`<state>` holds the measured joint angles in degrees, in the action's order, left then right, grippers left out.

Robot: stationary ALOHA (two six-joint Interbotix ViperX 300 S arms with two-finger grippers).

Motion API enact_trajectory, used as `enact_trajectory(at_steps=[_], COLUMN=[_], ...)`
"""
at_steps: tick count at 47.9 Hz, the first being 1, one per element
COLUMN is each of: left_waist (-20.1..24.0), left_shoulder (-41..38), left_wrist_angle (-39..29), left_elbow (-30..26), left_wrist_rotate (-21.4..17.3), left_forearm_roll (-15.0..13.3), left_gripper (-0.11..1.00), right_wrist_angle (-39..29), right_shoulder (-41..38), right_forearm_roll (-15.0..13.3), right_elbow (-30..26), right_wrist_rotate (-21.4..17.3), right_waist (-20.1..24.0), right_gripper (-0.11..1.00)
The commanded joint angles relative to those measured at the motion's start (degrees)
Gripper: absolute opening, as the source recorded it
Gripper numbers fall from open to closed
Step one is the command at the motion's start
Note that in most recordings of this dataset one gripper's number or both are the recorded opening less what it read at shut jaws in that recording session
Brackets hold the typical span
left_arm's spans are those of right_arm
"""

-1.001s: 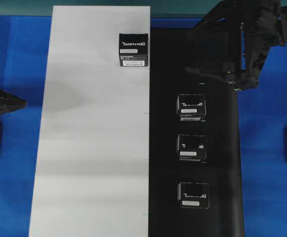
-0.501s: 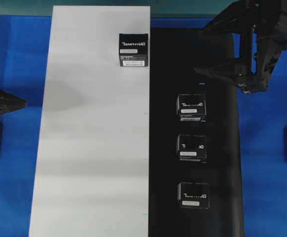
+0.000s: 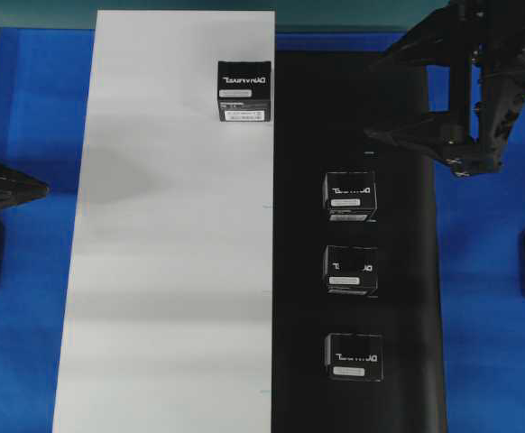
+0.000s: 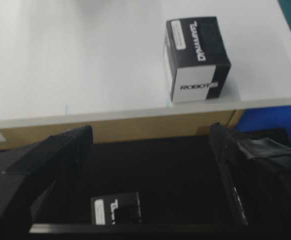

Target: Place the box from the black base onto the white base.

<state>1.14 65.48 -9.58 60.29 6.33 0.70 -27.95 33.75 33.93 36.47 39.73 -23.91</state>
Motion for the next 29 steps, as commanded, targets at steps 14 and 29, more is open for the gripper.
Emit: enact_trajectory(at_steps=[14, 29], left_waist=[0.09, 0.09], left_shoulder=[-0.79, -0.79], left_wrist_angle=[0.53, 0.53], left_elbow=[-0.97, -0.97], left_wrist_rotate=[0.0, 0.09], left_forearm_roll=[0.18, 0.18], left_gripper=[-0.06, -0.06], right_wrist_angle=[0.62, 2.46], right_shoulder=[3.96, 2.2], right_forearm_roll=[0.26, 0.26], right_elbow=[2.81, 2.55], right_wrist_rotate=[0.0, 0.09], right_waist=[0.88, 0.97], right_gripper=[0.97, 0.97])
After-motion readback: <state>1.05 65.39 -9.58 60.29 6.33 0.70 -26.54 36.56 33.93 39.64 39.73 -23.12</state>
